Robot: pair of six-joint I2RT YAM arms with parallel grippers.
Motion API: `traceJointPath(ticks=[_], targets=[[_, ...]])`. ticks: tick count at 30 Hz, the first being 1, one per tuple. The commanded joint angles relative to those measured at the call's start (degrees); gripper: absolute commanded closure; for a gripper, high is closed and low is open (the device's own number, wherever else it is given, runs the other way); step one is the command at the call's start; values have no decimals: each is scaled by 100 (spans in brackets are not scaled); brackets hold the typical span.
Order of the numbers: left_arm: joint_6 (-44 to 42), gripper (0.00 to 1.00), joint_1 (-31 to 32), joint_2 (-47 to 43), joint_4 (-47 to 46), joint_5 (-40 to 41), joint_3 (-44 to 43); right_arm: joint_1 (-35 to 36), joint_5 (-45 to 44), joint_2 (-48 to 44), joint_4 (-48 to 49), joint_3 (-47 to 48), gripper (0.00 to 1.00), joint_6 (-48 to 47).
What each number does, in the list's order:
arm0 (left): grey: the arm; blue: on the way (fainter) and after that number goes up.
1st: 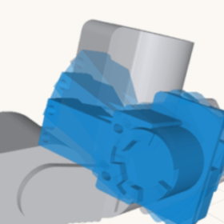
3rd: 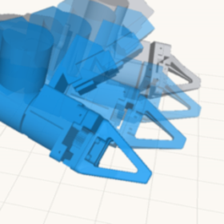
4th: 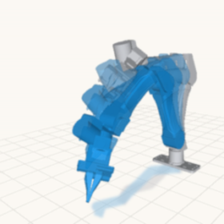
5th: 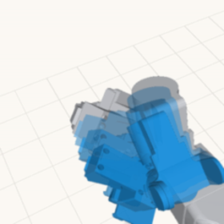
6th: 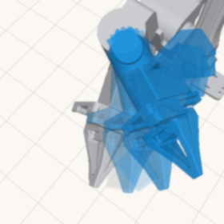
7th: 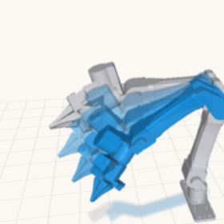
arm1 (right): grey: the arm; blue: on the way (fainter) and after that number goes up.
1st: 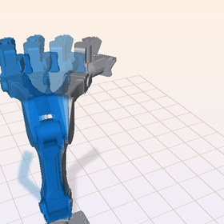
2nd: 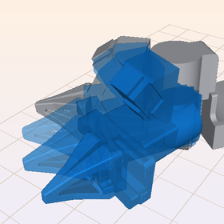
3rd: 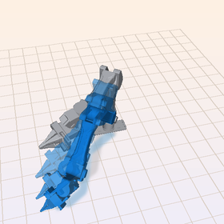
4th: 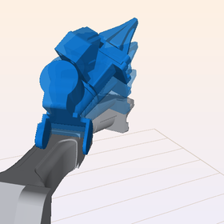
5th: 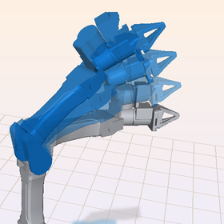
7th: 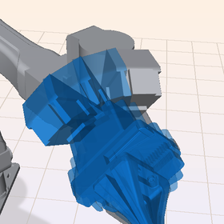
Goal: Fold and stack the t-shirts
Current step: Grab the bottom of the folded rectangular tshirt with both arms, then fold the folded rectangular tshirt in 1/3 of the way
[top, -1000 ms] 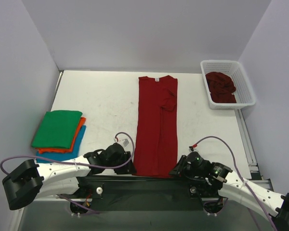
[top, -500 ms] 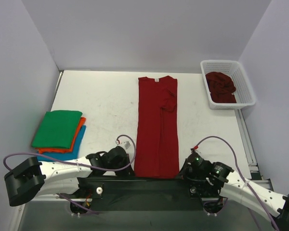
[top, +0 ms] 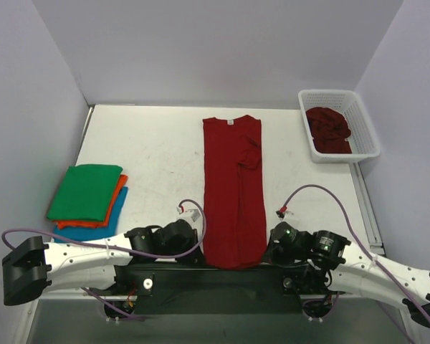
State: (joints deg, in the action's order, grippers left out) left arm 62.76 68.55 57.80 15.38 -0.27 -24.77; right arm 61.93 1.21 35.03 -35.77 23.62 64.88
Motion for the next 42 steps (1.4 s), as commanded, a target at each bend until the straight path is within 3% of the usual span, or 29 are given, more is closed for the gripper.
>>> traceJointPath(ticks=[1, 4, 10, 23, 33, 42], targets=[[-483, 100, -324, 168, 194, 212, -877, -41, -937, 811, -361, 906, 100, -651], [-852, 100, -921, 598, 28, -129, -1387, -338, -1210, 1593, -291, 1643, 100, -1257], [-1222, 100, -1861, 1582, -280, -412, -2311, -1578, -1097, 2692, 323, 2506, 100, -2303], [-1240, 100, -3216, 3474, -825, -728, -3780, -3607, -175, 4608, 1484, 3922, 100, -2990], [-1460, 100, -3867, 4862, -984, -1273, -4668, -4268, 546, 5875, 1872, 4704, 100, -3096], [-1548, 100, -4183, 5329, -1107, -1730, -5143, -4558, 749, 6490, 1898, 5109, 100, -3201]])
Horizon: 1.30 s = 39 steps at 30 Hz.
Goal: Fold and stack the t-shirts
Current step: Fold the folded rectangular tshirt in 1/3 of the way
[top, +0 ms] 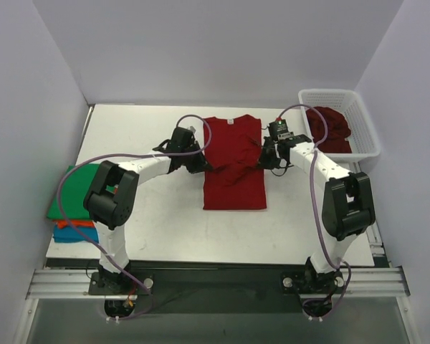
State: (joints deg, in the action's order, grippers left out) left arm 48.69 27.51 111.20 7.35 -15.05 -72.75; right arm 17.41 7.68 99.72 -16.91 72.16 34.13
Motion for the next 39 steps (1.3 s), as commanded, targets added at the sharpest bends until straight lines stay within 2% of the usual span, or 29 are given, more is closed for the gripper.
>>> traceJointPath(ticks=[1, 14, 16, 17, 18, 19, 20, 21, 22, 23, 25, 28, 30, 31, 32, 33, 36, 37, 39], targets=[[-131, 100, -105, -28, -305, -244, -354, -141, 93, 47, 12, 255, 100, -135], [-237, 100, -422, 271, -603, -490, -530, -466, 426, 591, 30, 597, 100, -337], [-289, 100, -456, 350, -613, -534, -600, -510, 514, 671, 30, 685, 96, -398], [-316, 100, -474, 359, -621, -552, -583, -502, 524, 732, 30, 816, 87, -442], [-316, 93, -492, 341, -647, -569, -548, -519, 550, 742, 30, 869, 79, -486], [-325, 68, -509, 324, -656, -578, -521, -519, 559, 750, 21, 922, 71, -547], [-386, 57, -562, 298, -648, -587, -495, -537, 568, 716, 12, 992, 60, -574], [-421, 47, -580, 210, -848, -622, -460, -563, 576, 689, -14, 1010, 56, -591], [-474, 33, -606, 148, -850, -605, -424, -572, 585, 637, -32, 1019, 52, -592], [-500, 30, -658, 70, -858, -596, -389, -572, 559, 532, -67, 1019, 47, -635], [-518, 25, -694, -246, -885, -526, -180, -555, 515, 365, -146, 941, 45, -644], [-518, 28, -642, -695, -832, -367, 110, -449, 358, -40, -190, 537, 45, -618], [-518, 38, -441, -906, -824, -297, 269, -230, 234, -347, -173, 274, 48, -583], [-527, 43, -335, -950, -815, -288, 366, -38, 77, -487, -164, 2, 54, -548], [-509, 51, -238, -959, -815, -271, 402, 34, 15, -541, -155, -113, 57, -504], [-492, 64, -20, -951, -841, -253, 437, 130, -21, -585, -85, -254, 58, -443], [-369, 75, 289, -794, -998, -121, 568, 464, -214, -656, 108, -606, 59, -346], [-299, 83, 430, -732, -1069, -104, 595, 526, -258, -612, 170, -746, 59, -285], [-193, 88, 545, -469, -1201, -25, 683, 632, -311, -489, 266, -844, 59, -258]])
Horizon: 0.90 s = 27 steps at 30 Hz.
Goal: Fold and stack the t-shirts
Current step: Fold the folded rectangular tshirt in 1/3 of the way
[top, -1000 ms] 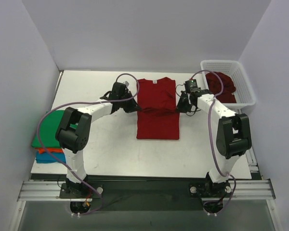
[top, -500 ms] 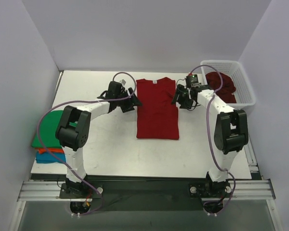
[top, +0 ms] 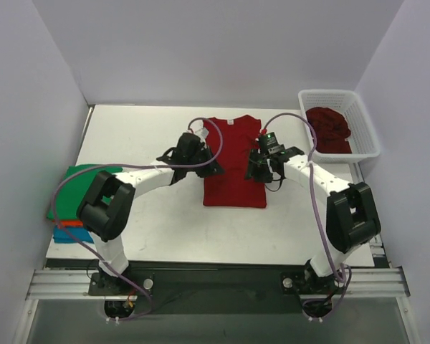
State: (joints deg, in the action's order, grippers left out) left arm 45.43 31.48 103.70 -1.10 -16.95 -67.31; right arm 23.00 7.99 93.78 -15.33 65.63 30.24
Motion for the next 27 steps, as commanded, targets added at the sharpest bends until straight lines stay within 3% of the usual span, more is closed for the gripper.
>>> traceJointPath(ticks=[1, 4, 11, 20, 27], targets=[[220, 94, 234, 378, -399, 192, 174, 81, -342, 245, 127, -234, 61, 175], [370, 100, 367, 642, -540, 315, 446, 169, -333, 421, 302, -550, 62, 228], [546, 100, 595, 503, -532, 824, 1359, 564, -719, 387, 470, -1359, 62, 473], [774, 100, 982, -692, -392, 1360, 2861, 1259, -1141, -552, 461, -2483, 63, 1071], [976, 100, 1404, -1834, -171, 1563, 3724, 2224, -1194, -1475, 478, -3266, 63, 1756]])
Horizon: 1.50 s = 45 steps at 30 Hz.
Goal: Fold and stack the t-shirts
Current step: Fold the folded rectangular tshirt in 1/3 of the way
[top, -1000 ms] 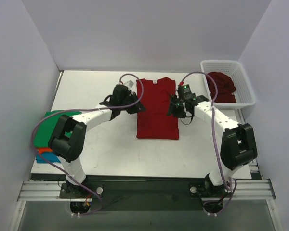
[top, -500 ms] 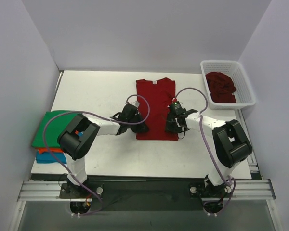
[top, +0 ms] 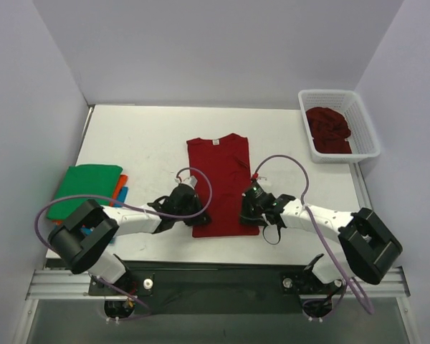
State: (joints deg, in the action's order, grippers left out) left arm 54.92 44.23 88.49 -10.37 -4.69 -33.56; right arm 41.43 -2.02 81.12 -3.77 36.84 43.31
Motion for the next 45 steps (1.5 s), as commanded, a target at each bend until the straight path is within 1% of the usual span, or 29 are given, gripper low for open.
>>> traceJointPath(ticks=[1, 4, 6, 8, 12, 15, 18, 19, 21, 22, 23, 24, 26, 32, 33, 37, 40, 42, 44, 45], targets=[[106, 100, 173, -436, 799, 354, 420, 479, -202, -359, -678, -449, 63, 511], [203, 100, 358, -981, 922, 416, 692, 778, -185, -588, -721, -625, 63, 740], [230, 100, 394, -1394, 1289, 565, 728, 831, -202, -737, -827, -652, 63, 828], [195, 100, 394, -1832, 1589, 583, 632, 832, -281, -1080, -984, -626, 62, 828], [-94, 100, 306, -2266, 1785, 592, 202, 753, -588, -1564, -1284, -248, 63, 653], [-358, 100, 157, -1959, 1723, 321, -220, 490, -677, -1530, -1302, 156, 64, 373], [-490, 100, -10, -1441, 1653, 241, -598, 261, -615, -1082, -1302, 735, 68, 126], [-517, 100, -80, -1300, 1583, 136, -669, 234, -615, -776, -1293, 1041, 69, -23], [-526, 100, -238, -905, 1346, -31, -853, 216, -598, -467, -1275, 1368, 71, -164], [-595, 100, -370, -782, 1258, -197, -906, 208, -580, -152, -1275, 1500, 71, -252], [-622, 100, -432, -554, 1144, -208, -959, 208, -563, 7, -1241, 1789, 71, -305], [-657, 100, -502, -448, 1125, -217, -1072, 190, -519, 157, -1240, 1913, 73, -340], [-736, 100, -704, -167, 879, -366, -1152, 181, -501, 596, -1240, 2247, 74, -419], [-825, 100, -1275, 230, 571, -410, -1004, 172, -457, 1634, -1231, 2837, 75, -552], [-825, 100, -1328, 265, 545, -419, -951, 164, -457, 1878, -1240, 2951, 76, -569], [-842, 100, -1531, 353, 422, -471, -766, 129, -448, 2372, -1249, 3075, 76, -543], [-886, 100, -1610, 415, 422, -445, -661, 111, -457, 2566, -1337, 3075, 73, -499], [-886, 100, -1680, 441, 422, -454, -564, 120, -431, 2584, -1363, 3049, 68, -499], [-886, 100, -1707, 441, 361, -480, -511, 111, -404, 2558, -1389, 3031, 65, -499], [-886, 100, -1733, 441, 352, -489, -485, 111, -396, 2488, -1398, 3022, 62, -508]])
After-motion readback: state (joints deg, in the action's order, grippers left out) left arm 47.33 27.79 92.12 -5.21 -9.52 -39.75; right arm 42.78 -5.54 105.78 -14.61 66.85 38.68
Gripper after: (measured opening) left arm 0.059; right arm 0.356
